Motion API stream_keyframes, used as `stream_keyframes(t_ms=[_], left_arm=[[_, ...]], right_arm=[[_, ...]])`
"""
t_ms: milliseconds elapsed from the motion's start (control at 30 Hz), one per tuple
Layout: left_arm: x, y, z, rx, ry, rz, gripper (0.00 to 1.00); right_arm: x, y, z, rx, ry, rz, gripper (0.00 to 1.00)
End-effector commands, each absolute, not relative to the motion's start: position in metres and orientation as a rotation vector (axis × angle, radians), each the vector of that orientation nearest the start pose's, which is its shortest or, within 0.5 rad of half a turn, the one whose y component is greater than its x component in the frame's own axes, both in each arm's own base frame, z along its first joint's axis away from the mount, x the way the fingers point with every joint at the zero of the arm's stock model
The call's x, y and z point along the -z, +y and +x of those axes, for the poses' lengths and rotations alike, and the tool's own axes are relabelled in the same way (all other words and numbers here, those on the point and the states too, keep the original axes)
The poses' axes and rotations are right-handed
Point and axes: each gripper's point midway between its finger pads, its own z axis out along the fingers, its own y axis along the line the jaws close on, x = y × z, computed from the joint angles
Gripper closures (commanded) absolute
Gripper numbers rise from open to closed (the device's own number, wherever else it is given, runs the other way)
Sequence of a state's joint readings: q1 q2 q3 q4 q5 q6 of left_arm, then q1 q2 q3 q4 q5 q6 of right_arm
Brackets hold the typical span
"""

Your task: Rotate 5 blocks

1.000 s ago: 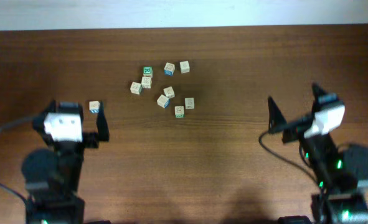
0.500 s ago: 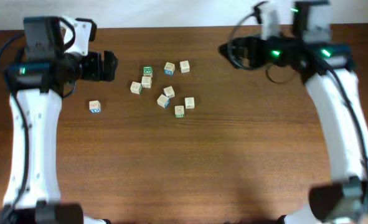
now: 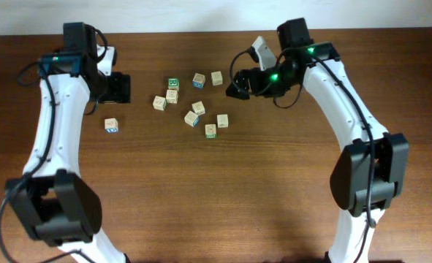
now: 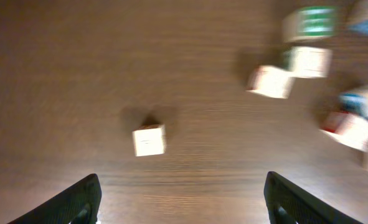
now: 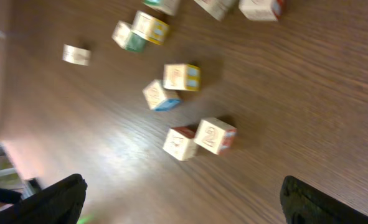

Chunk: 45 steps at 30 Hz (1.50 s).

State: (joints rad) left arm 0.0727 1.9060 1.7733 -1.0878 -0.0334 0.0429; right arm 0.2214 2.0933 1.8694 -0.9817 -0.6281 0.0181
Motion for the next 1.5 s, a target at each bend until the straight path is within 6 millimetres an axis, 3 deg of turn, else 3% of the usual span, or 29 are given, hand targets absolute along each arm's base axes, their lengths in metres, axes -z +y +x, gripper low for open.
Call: stream_keyframes(t_ms=[0,67,167,333,600,800,1100,1267,1333,1467], left_arm=[[-0.119,0.069,0.442,-0.252,2.869,-0.261,0.23],[-0.094,0.075,0.441,-0.297,2.915,-0.327,0.29],[-0.066,0.075,0.44,-0.304,2.979,-0.321,0.29],[-0.045,0.074,0.433,-0.311,3.043,-0.318,0.33],[-0.032,0.074,0.43,-0.32,3.065,-0.318,0.43],[-0.028,0.077,0.44,-0.313,3.019,-0.326,0.54],[-0.009,0.076,0.424,-0.319,3.066,-0.337,0.56],[-0.006,0.076,0.426,-0.317,3.058,-0.336,0.79],[-0.005,0.07,0.426,-0.271,3.065,-0.333,0.89],[-0.003,0.037,0.423,-0.044,3.108,-0.303,0.9]], right_arm=[[-0.126,0.199,0.448,-0.665,2.759,-0.461,0.03],[-0.116,0.201,0.443,-0.547,2.792,-0.489,0.06],[-0.101,0.209,0.436,-0.418,2.826,-0.543,0.07],[-0.084,0.212,0.433,-0.293,2.87,-0.508,0.1],[-0.084,0.213,0.433,-0.293,2.869,-0.509,0.14],[-0.084,0.212,0.433,-0.293,2.869,-0.51,0.15],[-0.083,0.212,0.433,-0.293,2.87,-0.509,0.15],[-0.084,0.212,0.433,-0.293,2.87,-0.509,0.15],[-0.084,0.213,0.433,-0.294,2.87,-0.509,0.15],[-0.084,0.213,0.433,-0.296,2.869,-0.509,0.15]])
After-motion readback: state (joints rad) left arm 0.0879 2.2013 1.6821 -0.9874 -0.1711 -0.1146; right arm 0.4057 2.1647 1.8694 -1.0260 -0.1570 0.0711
